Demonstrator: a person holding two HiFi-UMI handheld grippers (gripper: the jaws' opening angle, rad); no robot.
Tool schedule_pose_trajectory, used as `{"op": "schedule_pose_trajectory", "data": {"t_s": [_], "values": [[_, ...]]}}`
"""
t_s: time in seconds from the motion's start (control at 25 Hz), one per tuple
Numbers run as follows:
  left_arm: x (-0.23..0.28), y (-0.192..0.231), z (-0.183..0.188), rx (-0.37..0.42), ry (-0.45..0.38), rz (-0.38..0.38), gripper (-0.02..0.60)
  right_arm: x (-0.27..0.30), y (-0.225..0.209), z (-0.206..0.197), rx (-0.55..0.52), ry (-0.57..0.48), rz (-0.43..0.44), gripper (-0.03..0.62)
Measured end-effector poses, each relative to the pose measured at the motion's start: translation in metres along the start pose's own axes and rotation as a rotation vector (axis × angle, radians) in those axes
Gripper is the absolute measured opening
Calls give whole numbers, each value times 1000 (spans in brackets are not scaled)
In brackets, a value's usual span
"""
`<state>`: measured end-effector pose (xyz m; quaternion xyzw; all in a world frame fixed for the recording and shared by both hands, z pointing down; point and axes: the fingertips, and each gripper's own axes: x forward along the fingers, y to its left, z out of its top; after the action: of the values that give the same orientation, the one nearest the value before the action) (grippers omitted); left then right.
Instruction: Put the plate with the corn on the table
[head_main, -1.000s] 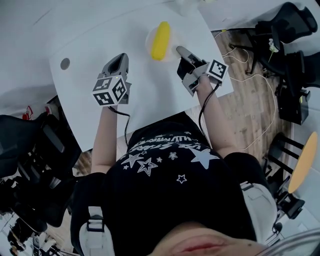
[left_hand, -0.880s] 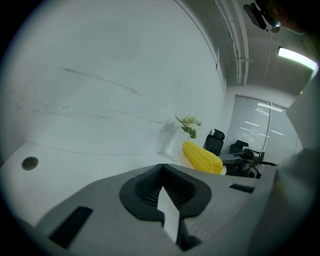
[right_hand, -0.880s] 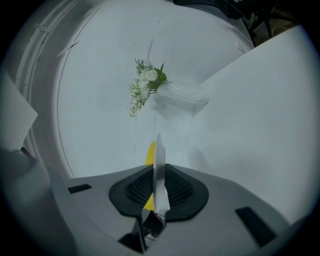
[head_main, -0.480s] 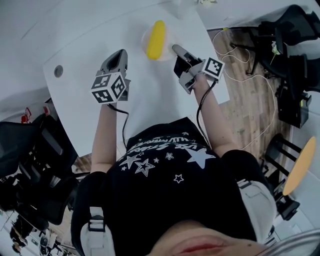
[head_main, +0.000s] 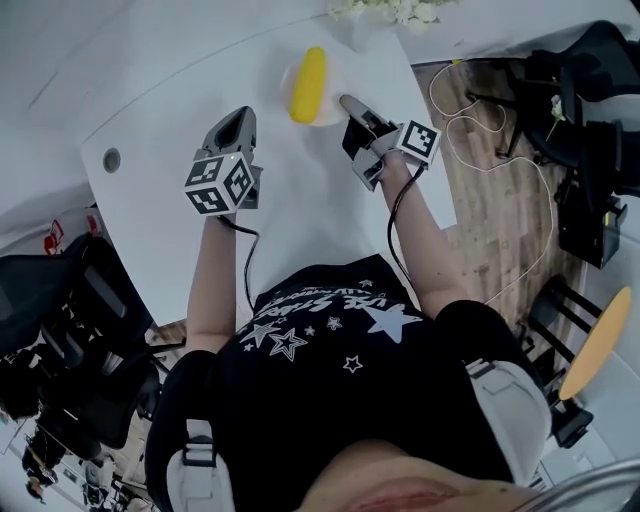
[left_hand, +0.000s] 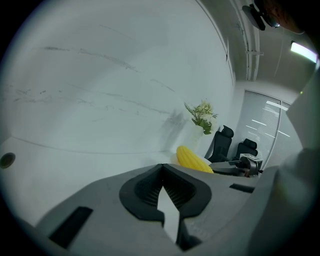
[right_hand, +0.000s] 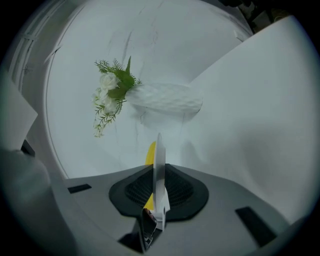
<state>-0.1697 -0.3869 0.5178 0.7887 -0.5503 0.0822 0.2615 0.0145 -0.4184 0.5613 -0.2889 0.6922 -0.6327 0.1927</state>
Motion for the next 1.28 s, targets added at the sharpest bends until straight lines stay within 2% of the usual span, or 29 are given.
{"op": "schedule_pose_trajectory", "data": {"t_s": [0.36,1.28], "values": [[21,10,-1,-19,9,21,6,19,-22,21,1,-6,-19,51],[42,26,-20,-52,59,15,6,43,-55,37,62,-46,-99,51]]}}
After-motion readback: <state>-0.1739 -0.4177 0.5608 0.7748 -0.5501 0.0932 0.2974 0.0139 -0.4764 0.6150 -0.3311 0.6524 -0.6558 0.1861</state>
